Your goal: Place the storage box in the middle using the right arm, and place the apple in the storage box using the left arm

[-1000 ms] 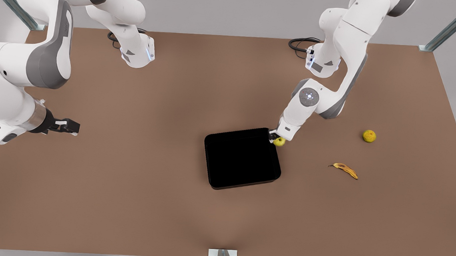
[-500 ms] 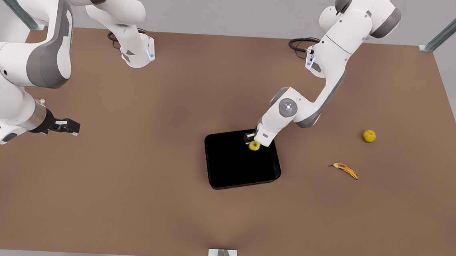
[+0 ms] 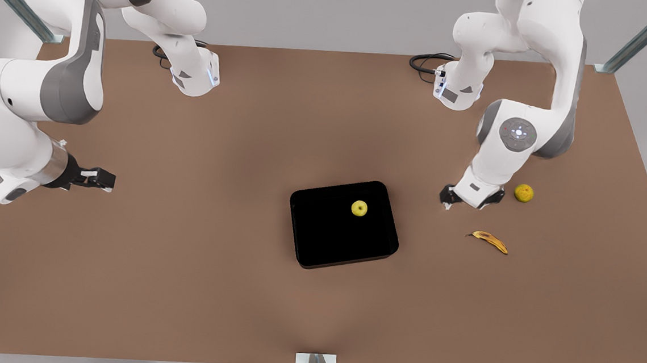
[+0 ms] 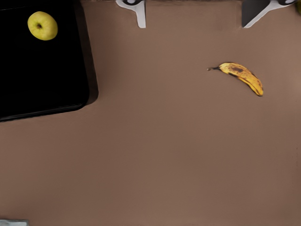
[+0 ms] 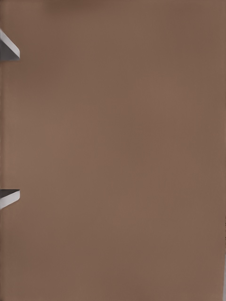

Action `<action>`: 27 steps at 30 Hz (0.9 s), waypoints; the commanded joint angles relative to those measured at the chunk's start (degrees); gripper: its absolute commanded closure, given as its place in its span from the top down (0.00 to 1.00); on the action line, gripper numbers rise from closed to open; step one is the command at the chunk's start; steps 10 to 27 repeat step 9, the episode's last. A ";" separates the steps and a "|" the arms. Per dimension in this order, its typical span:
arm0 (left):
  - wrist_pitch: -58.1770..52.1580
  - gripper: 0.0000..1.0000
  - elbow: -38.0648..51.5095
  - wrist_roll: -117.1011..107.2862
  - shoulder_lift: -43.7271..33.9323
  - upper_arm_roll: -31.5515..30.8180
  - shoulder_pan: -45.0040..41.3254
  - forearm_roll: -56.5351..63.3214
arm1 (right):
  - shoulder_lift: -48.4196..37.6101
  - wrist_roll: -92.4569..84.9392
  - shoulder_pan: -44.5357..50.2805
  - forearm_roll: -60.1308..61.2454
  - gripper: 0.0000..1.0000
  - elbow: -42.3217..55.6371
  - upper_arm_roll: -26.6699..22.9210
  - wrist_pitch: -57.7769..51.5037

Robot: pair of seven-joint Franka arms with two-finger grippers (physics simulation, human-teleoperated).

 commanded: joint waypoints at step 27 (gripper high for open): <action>-13.52 1.00 9.73 9.53 -0.64 4.20 -0.37 -6.29 | -0.01 0.00 0.01 0.00 1.00 -0.09 0.00 0.00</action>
